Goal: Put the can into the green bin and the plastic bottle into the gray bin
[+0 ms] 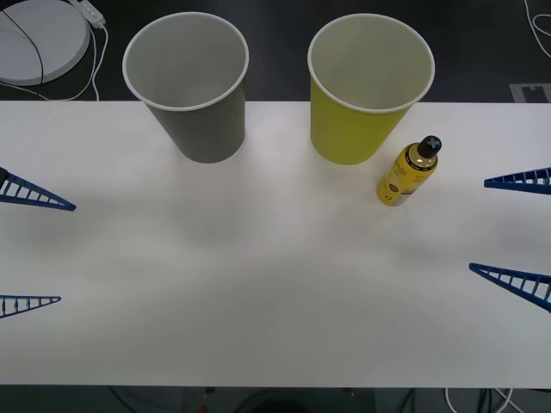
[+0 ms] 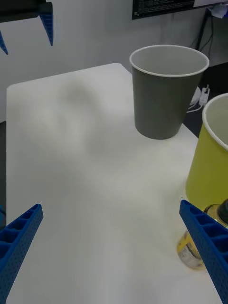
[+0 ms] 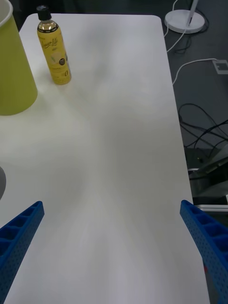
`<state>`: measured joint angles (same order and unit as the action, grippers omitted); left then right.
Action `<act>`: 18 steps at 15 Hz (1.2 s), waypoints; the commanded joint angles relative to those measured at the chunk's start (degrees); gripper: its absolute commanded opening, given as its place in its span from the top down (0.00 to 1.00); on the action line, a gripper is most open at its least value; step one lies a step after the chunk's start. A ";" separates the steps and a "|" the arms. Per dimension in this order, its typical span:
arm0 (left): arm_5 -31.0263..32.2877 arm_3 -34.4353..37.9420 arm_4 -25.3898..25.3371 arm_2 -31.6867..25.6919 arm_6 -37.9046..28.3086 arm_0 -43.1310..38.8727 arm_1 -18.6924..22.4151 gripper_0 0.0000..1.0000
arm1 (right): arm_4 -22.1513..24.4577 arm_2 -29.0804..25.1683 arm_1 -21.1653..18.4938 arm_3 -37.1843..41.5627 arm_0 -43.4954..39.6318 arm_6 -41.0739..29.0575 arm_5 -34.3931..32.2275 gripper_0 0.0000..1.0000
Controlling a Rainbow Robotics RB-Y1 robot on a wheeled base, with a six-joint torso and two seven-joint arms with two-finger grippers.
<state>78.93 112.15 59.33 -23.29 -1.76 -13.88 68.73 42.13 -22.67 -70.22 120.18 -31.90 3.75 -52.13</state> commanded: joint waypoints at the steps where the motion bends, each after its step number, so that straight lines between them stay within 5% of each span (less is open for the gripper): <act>1: -0.01 0.00 -0.01 0.00 0.00 -0.01 0.00 0.00 | 0.14 -0.18 0.00 -0.03 -3.08 1.35 4.23 0.00; 7: -0.01 0.00 -0.01 0.00 0.00 -0.01 0.00 0.00 | -0.74 -1.67 2.02 -0.82 -8.00 2.49 10.82 0.00; 18: -0.01 0.00 -0.01 0.00 0.00 -0.01 0.00 0.00 | -4.96 -1.15 7.29 -12.69 -7.21 4.77 5.55 0.00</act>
<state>78.93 112.15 59.33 -23.29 -1.76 -13.88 68.73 37.43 -24.03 -63.31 108.44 -39.61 8.05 -45.81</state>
